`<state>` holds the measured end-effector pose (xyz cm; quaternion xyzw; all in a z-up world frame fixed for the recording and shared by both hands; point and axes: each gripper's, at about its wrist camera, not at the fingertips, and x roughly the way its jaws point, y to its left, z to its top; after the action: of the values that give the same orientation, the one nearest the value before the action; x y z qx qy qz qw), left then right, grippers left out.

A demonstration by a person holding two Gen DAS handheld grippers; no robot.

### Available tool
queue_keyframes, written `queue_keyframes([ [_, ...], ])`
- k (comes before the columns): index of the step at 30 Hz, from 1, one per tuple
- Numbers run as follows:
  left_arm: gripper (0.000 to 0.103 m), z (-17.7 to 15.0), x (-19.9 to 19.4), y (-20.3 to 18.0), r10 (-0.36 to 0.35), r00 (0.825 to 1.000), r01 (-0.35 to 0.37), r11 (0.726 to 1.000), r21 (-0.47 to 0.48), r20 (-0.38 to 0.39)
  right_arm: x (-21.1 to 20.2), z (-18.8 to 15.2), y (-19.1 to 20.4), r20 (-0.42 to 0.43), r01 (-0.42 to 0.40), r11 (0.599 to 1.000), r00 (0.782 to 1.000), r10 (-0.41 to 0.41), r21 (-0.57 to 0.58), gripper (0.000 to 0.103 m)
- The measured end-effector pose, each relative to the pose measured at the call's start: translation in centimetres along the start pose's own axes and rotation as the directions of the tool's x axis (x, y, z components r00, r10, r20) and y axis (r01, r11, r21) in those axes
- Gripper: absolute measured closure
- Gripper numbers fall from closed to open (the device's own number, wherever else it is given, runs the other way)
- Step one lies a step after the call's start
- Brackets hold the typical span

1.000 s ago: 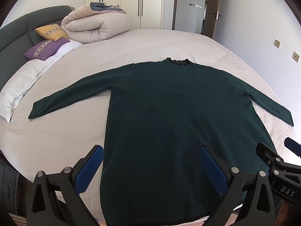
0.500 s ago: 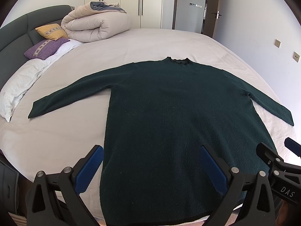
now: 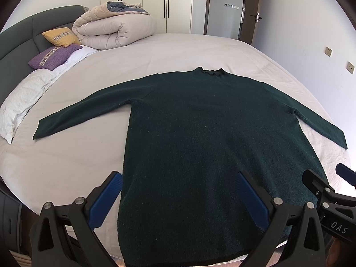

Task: Fold small clothes

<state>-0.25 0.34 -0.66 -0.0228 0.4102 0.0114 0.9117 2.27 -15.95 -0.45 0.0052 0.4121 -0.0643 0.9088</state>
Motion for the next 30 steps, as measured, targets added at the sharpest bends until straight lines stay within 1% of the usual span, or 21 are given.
queue_keyframes([
  [9, 0.000, 0.0, 0.0, 0.0, -0.001, 1.000, 0.001, 1.000, 0.000, 0.000, 0.0, 0.1, -0.1, -0.002, -0.001, 1.000, 1.000, 0.001, 0.000, 0.000],
  [23, 0.000, 0.0, 0.4, -0.2, -0.033, 0.999, 0.033, 0.999, -0.006, -0.006, 0.2, -0.4, 0.0, -0.009, -0.002, 1.000, 1.000, 0.002, 0.004, 0.000],
  [25, 0.000, 0.1, 0.3, -0.1, -0.053, 0.998, 0.053, 0.999, -0.010, 0.014, 0.3, -0.5, 0.0, -0.011, -0.005, 1.000, 1.000, 0.005, 0.005, 0.000],
  [27, 0.000, 0.2, 0.0, -0.1, -0.060, 0.996, 0.061, 0.998, -0.015, 0.059, 0.5, -0.5, -0.6, -0.008, -0.014, 1.000, 1.000, 0.014, 0.018, 0.000],
  [29, 0.000, 0.4, -0.3, -0.2, -0.060, 0.992, 0.060, 0.998, 0.004, 0.112, 0.5, -0.2, -2.1, 0.010, -0.038, 0.997, 0.999, 0.037, 0.065, 0.000],
  [30, 0.000, 0.6, -0.3, -0.4, -0.057, 0.991, 0.054, 0.998, 0.026, 0.123, 0.4, -0.1, -3.2, 0.023, -0.050, 0.994, 0.999, 0.048, 0.094, 0.000],
])
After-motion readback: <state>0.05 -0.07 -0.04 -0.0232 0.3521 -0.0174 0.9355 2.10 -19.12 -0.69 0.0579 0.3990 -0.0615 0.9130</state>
